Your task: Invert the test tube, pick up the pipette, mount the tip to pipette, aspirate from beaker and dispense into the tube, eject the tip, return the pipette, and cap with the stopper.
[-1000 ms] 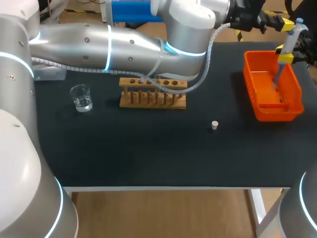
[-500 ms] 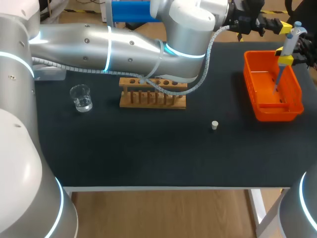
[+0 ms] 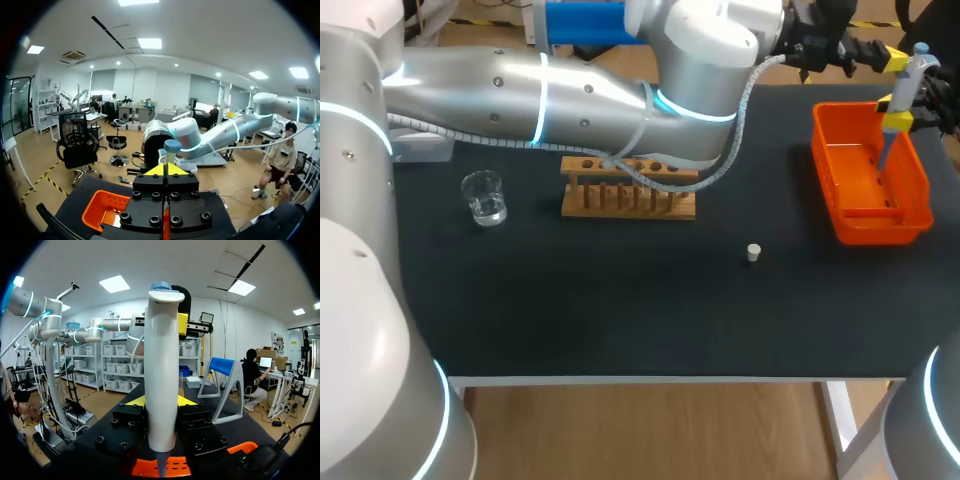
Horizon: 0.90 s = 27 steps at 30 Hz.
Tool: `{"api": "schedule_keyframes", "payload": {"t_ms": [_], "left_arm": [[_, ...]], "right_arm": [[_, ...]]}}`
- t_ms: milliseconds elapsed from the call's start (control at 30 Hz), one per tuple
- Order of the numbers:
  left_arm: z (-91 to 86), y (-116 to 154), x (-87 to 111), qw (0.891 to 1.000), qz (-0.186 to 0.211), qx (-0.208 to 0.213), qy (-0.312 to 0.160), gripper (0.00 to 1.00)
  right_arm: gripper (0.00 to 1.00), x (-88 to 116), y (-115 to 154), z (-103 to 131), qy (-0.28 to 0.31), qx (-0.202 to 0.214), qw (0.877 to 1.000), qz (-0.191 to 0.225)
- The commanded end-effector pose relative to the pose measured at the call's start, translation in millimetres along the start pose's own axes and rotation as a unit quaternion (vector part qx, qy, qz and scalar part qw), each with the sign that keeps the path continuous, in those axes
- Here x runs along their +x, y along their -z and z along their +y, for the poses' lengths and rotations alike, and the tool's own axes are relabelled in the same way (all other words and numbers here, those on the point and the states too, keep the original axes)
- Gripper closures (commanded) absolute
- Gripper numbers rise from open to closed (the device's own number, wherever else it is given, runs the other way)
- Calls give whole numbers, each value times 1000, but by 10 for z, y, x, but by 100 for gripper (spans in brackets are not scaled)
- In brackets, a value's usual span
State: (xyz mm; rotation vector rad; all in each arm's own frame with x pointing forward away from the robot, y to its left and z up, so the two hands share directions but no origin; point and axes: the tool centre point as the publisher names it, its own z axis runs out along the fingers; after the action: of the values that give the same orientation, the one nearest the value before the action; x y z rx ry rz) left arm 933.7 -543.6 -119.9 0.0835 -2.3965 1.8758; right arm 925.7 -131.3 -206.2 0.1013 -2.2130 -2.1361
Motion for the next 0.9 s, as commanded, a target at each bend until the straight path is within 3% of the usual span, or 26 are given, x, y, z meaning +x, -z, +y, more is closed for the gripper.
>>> {"api": "schedule_keyframes", "payload": {"t_ms": [33,200,467,500,533,567,900], "left_arm": [[89,-75,9,1000,-3,0,0,100],[52,-23,20,1000,-11,13,-1,100],[-174,82,40,1000,-16,15,-17,100],[-206,96,43,1000,-15,16,-20,82],[-239,111,45,999,-13,15,-25,33],[-269,128,46,1000,-13,12,-26,0],[-536,525,160,999,-10,-13,-52,0]], "right_arm": [[100,-33,-1,98,-1,1,1000,3],[100,-33,-1,98,-1,1,1000,3],[100,-33,-1,98,-1,1,1000,3],[100,-33,-1,98,-1,1,1000,3],[100,-33,-1,98,-1,1,1000,3],[100,-33,-1,98,-1,1,1000,3],[100,-33,-1,98,-1,1,1000,3]]}}
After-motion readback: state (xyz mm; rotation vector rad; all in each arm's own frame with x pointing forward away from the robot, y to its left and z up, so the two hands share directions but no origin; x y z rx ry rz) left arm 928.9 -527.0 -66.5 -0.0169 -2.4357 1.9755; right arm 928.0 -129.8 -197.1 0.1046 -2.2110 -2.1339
